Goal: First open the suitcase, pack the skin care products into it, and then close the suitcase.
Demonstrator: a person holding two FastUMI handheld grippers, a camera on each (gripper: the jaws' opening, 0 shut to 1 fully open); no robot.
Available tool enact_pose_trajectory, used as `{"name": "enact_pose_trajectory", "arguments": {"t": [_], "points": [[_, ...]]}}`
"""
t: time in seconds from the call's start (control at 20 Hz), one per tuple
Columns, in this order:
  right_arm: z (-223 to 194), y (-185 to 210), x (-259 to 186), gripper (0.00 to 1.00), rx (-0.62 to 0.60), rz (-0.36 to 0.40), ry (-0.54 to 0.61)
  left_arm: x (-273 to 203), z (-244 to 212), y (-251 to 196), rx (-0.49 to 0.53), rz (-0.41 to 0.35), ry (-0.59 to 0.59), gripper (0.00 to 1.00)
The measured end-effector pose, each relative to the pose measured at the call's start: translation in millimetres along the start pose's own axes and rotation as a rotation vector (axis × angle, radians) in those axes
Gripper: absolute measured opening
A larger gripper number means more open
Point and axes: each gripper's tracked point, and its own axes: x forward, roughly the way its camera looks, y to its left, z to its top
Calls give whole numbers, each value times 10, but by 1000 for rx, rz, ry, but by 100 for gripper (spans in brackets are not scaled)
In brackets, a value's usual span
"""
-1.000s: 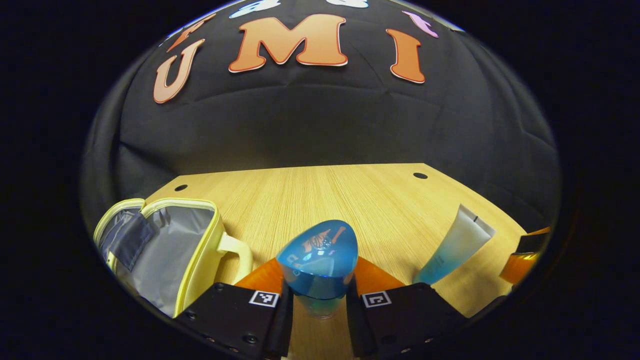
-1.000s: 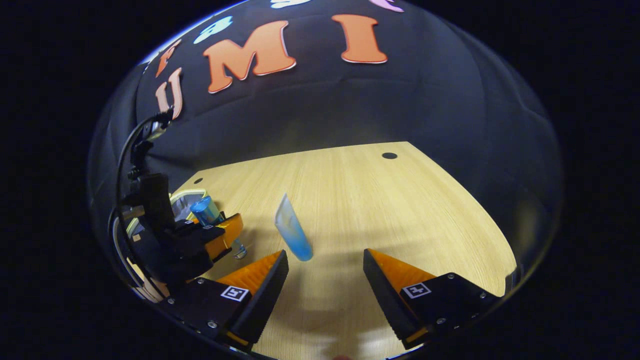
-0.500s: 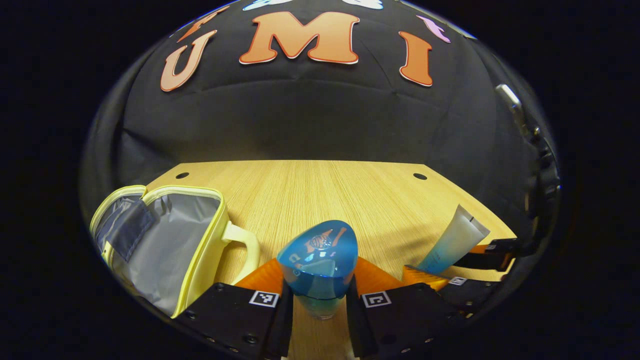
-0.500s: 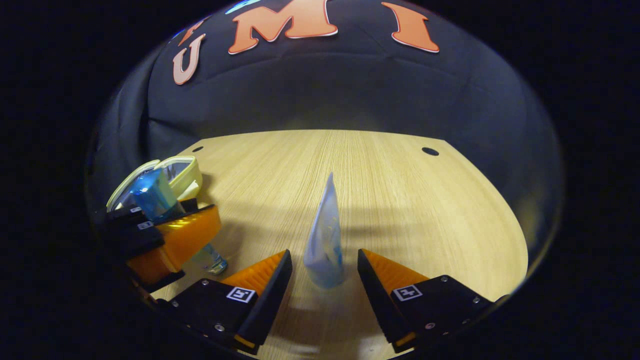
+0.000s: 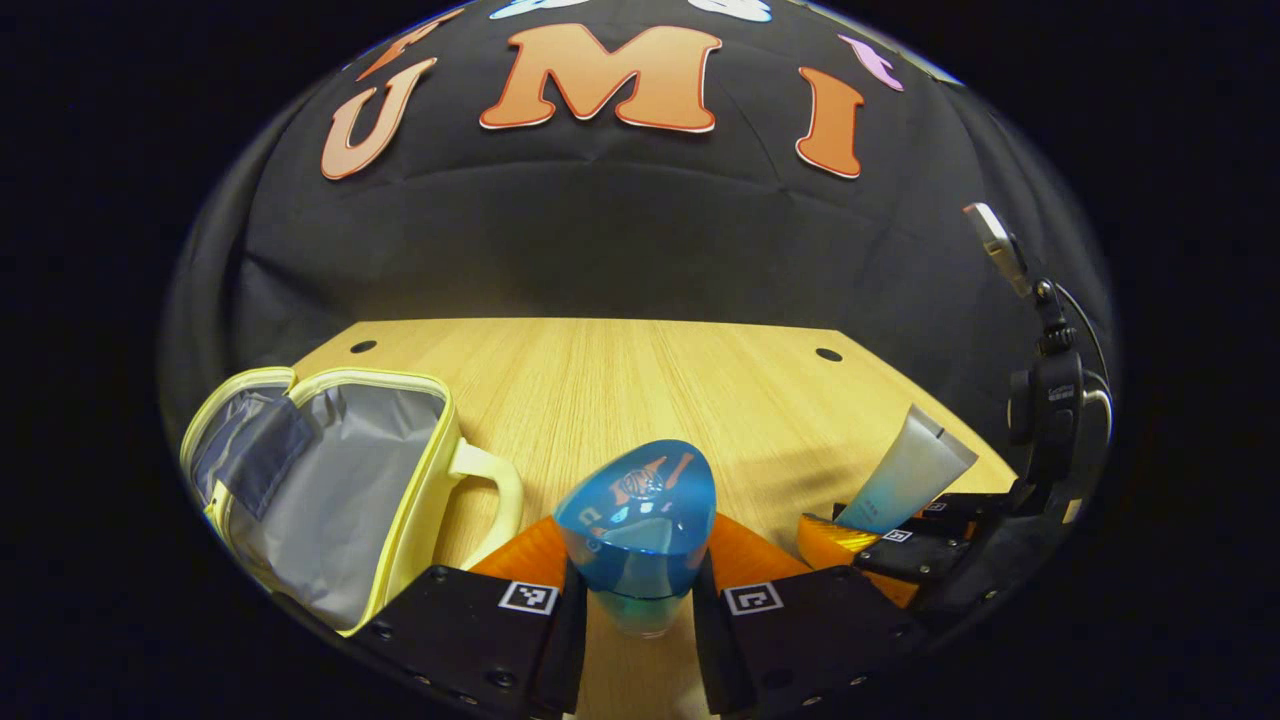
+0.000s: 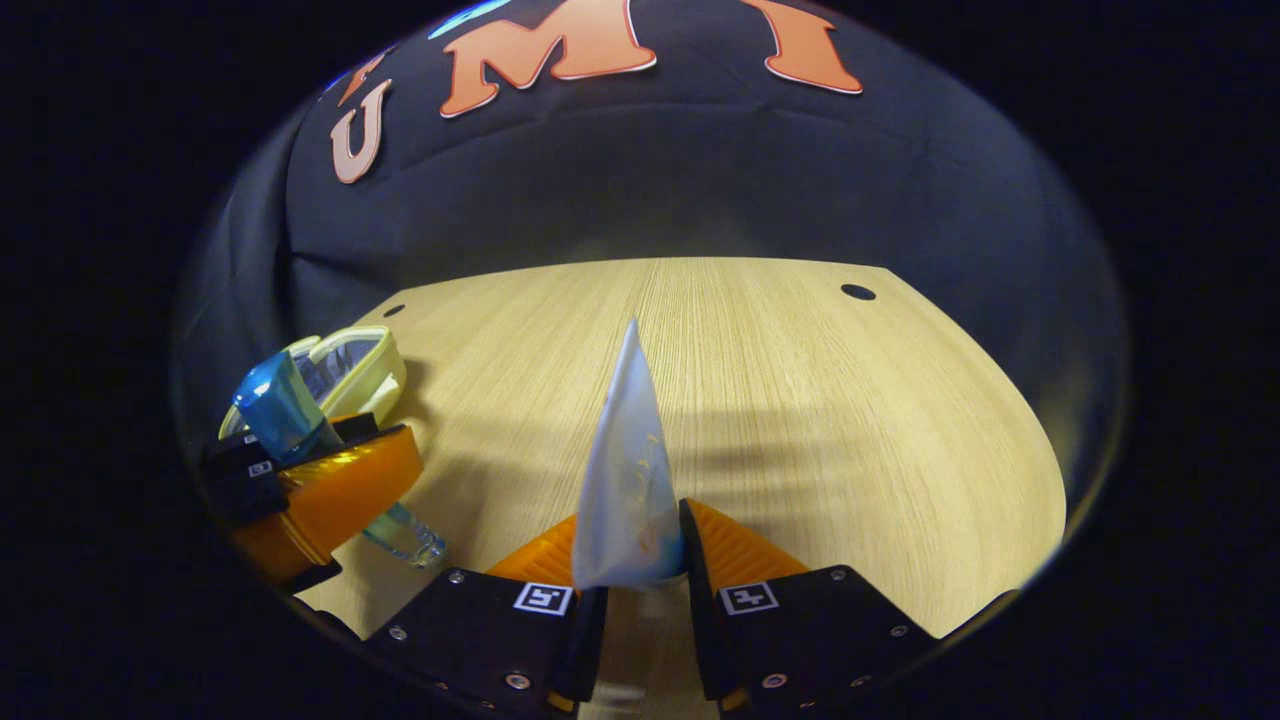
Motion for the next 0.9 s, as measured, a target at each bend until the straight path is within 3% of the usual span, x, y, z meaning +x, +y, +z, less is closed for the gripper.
{"name": "enact_pose_trajectory", "arguments": {"t": [0.15,0.2,0.25,0.4,0.65,0.9], "points": [[82,132,-360,39,72,34,4,-314,265,63,0,-22,-10,46],[95,171,-440,35,94,43,4,-431,373,109,0,-32,-16,46],[111,228,-533,39,115,52,5,-560,475,162,-6,-48,-22,45],[119,411,-811,39,155,70,12,-922,617,473,-29,-80,38,46],[84,661,-1164,39,138,107,38,-1309,473,1320,-79,-85,265,46],[-74,728,-1238,40,96,150,102,-1213,327,2079,-30,-9,476,46]]}}
